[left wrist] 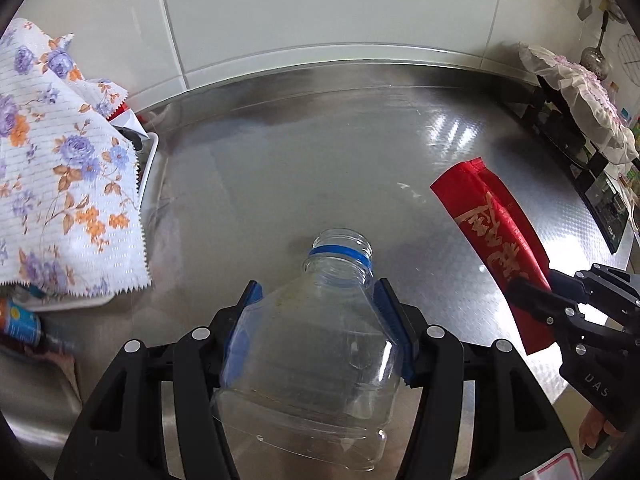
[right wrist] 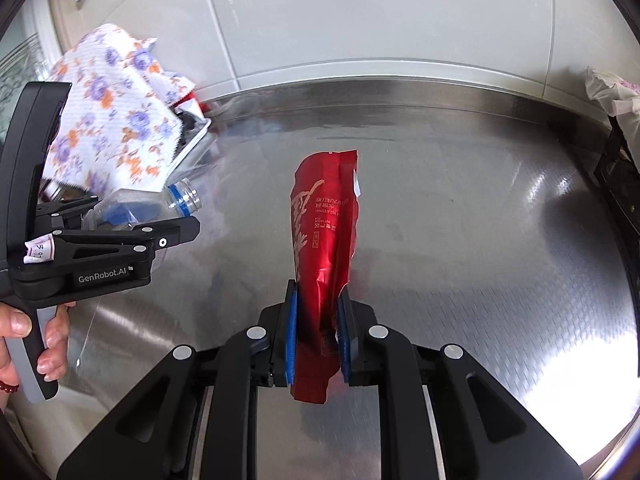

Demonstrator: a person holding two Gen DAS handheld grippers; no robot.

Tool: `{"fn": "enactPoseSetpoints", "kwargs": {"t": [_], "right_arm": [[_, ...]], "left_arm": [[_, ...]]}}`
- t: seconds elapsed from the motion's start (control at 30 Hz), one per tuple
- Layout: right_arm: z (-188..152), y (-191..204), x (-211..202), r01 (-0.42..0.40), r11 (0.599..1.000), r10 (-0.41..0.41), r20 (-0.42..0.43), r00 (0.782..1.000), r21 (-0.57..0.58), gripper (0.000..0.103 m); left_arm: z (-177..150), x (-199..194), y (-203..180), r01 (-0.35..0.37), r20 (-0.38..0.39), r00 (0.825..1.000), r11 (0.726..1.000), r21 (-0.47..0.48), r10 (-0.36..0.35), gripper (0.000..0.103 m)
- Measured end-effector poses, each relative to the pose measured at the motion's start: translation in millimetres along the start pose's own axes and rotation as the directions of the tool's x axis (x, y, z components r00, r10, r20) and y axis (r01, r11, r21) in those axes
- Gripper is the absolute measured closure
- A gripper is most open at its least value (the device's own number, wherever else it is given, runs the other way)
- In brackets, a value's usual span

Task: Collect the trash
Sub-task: 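Carry the bottle in the left gripper and the red wrapper in the right gripper over the bin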

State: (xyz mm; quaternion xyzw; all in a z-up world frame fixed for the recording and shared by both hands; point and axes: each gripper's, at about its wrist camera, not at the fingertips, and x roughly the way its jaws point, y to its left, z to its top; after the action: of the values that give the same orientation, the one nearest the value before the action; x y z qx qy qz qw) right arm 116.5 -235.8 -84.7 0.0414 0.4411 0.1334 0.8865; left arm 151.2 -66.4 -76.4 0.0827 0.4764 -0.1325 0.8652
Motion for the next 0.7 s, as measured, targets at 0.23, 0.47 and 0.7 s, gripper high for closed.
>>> {"fn": "enactPoseSetpoints", "kwargs": {"t": [0.23,0.47,0.7], "right_arm": [[-36.6,-4.5,-36.2,-0.041,0.999,0.041,0.002,0.999,-0.011,0.085],[-73.0,-3.6,-65.0,-0.046,0.999,0.045,0.015,0.999,0.018,0.085],[-118.9,15.1,-103.6,-0.026,0.999,0.025,0.024,0.999,0.022,0.085]], "left_arm": [[-31.0,-27.2,-26.3,-0.016,-0.014,1.000,1.000,-0.016,0.016,0.045],[-60.0,-48.8,-43.5,-0.007,-0.014,1.000,1.000,0.008,0.007,0.045],[-103.2,-87.8,-60.0,0.016,0.016,1.000,0.999,0.036,-0.017,0.045]]}}
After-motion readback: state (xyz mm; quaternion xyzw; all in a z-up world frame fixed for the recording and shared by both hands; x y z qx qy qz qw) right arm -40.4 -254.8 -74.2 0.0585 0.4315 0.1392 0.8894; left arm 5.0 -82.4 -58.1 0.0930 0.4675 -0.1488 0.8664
